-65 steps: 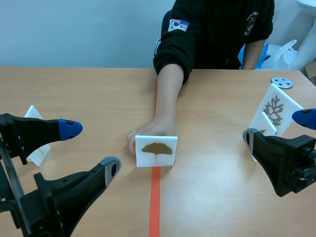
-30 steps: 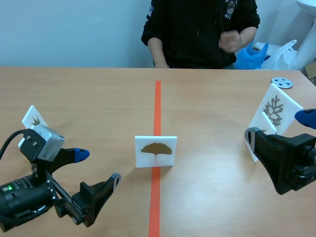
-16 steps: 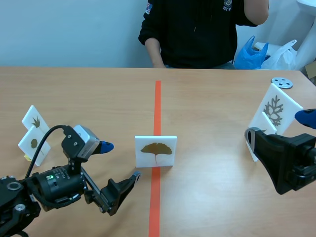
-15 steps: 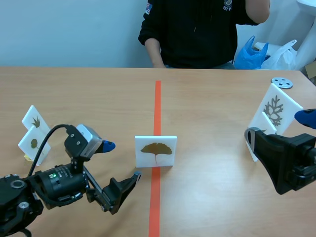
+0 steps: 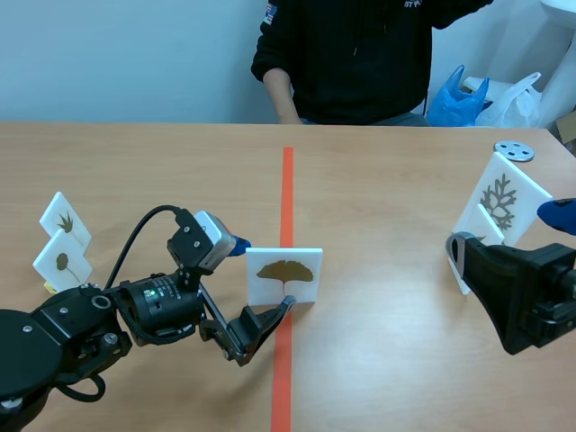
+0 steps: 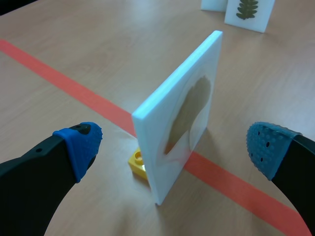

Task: Sort the leaf by its shape. The table is split by an orange tape line. A compound leaf with several leaflets goes to the left side, a simple leaf with one blade goes to the right side. Return to the home posture when a red brick is placed on the table.

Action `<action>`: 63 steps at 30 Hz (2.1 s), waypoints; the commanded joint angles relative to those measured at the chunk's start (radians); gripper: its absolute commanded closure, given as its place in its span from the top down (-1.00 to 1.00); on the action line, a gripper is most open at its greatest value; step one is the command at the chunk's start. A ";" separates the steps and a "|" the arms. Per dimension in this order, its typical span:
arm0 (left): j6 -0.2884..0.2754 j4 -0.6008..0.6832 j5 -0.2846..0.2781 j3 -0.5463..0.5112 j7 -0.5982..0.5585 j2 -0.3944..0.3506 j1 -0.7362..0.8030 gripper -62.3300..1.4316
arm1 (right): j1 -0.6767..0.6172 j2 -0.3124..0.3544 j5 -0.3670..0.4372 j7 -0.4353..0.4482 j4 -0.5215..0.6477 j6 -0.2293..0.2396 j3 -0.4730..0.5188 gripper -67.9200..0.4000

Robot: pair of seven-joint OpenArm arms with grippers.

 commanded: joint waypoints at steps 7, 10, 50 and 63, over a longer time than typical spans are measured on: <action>0.007 -0.031 -0.010 0.087 -0.050 0.015 -0.050 0.86 | 0.006 0.005 0.011 0.011 0.003 -0.003 0.003 1.00; 0.014 -0.031 -0.010 0.098 -0.050 0.014 -0.050 0.86 | 0.006 0.005 0.011 0.011 0.003 -0.003 0.003 1.00; 0.028 0.188 -0.315 0.069 -0.002 -0.113 0.036 -0.78 | 0.006 0.005 0.011 0.012 0.003 -0.003 0.003 1.00; 0.109 0.527 -0.409 -0.202 0.136 -0.152 0.391 -0.78 | 0.006 0.005 0.011 0.015 0.003 -0.003 0.003 1.00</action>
